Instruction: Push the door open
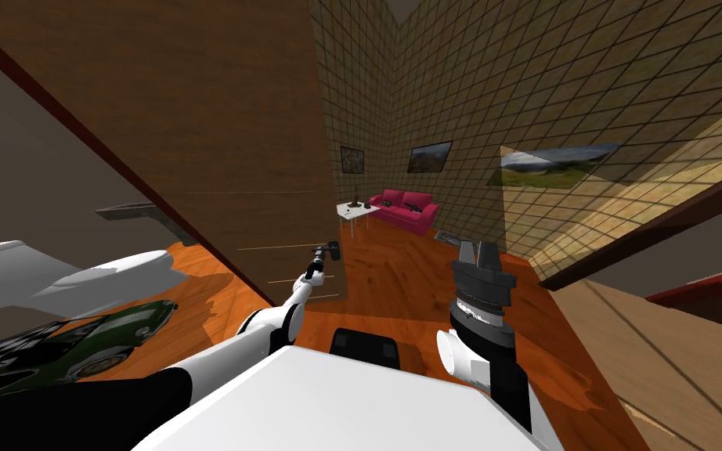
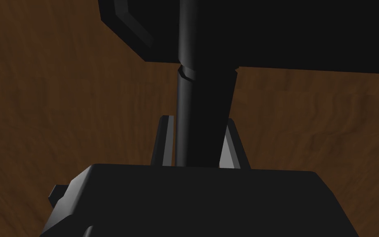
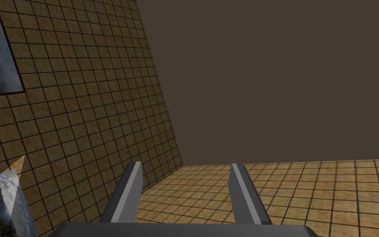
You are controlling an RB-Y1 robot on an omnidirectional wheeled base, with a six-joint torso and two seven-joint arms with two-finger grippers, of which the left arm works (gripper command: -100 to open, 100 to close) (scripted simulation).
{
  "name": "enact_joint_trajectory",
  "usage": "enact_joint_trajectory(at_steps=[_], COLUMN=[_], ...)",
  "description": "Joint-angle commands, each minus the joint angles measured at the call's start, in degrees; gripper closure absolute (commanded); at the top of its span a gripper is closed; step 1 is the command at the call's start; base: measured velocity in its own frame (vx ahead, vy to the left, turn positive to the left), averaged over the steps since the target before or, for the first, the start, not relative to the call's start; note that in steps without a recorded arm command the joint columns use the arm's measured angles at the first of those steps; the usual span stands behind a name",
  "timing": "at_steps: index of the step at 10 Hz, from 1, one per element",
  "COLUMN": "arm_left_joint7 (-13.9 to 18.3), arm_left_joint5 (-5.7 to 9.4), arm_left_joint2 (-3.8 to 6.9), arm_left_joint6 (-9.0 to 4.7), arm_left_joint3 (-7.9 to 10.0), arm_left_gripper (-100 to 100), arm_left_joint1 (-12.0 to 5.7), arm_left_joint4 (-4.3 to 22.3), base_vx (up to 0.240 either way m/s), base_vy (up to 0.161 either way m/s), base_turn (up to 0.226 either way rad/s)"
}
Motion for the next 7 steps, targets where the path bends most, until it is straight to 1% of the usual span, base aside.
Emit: enact_joint_trajectory(at_steps=[1, 4, 5, 6, 7], arm_left_joint7=[-0.36, -0.78, -0.75, -1.12, -1.21], arm_left_joint5=[0.33, 0.76, 0.73, 1.10, 1.17], arm_left_joint2=[0.35, 0.89, 1.15, 1.71, 1.79], arm_left_joint6=[0.05, 0.08, 0.14, 0.06, 0.06], arm_left_joint3=[0.86, 2.03, 2.07, 3.21, 3.44], arm_left_gripper=[100, 100, 100, 100, 100], arm_left_joint1=[-0.14, 0.11, 0.19, 0.40, 0.44], arm_left_joint4=[-0.09, -0.13, 0.11, 0.12, 0.12], base_vx=[0.203, 0.164, 0.066, 0.147, 0.179], base_vy=[-0.082, -0.096, -0.025, -0.048, -0.079], base_turn=[0.062, 0.062, 0.051, 0.060, 0.069])
